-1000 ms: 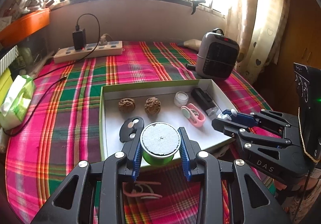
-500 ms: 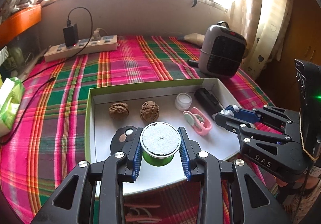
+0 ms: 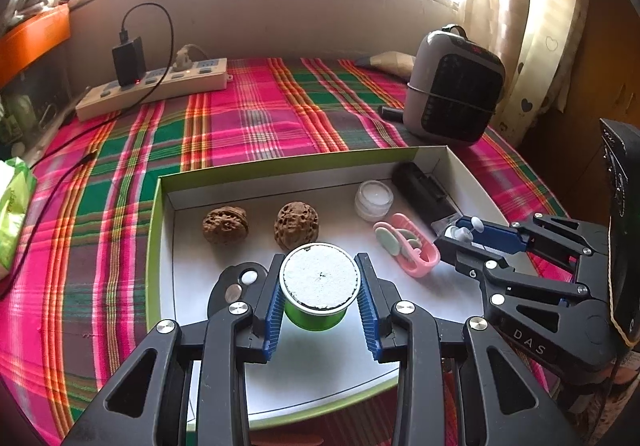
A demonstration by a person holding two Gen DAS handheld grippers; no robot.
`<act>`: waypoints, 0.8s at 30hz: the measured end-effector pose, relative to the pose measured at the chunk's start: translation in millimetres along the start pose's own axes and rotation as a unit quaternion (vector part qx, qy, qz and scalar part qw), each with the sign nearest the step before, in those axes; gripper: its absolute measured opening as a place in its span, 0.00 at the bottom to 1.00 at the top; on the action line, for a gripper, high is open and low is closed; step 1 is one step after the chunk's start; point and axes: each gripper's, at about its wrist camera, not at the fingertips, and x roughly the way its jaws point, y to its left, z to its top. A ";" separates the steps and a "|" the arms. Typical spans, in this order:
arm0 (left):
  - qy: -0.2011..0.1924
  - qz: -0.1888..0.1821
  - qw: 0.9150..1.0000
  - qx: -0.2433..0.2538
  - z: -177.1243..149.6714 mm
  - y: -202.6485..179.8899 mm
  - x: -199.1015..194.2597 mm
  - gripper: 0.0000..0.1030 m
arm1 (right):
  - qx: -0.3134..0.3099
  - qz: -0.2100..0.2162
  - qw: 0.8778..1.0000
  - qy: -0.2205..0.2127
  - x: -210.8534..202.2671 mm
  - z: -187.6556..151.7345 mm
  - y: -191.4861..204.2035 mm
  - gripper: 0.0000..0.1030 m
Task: Organize objects
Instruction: 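Carry the green container in the left tool and knob stand in the right into the box, then open the left tool to set down the container while the right releases the knob stand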
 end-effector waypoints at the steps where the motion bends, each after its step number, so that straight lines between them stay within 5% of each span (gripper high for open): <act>1: 0.002 0.000 1.000 0.000 0.2 -0.1 1.6 0.30 | 0.000 0.000 1.000 0.001 0.6 -0.4 0.1 0.26; 24: 0.014 0.009 1.000 0.011 0.9 -4.2 14.2 0.30 | -0.002 -0.005 1.000 0.005 2.7 0.0 0.6 0.26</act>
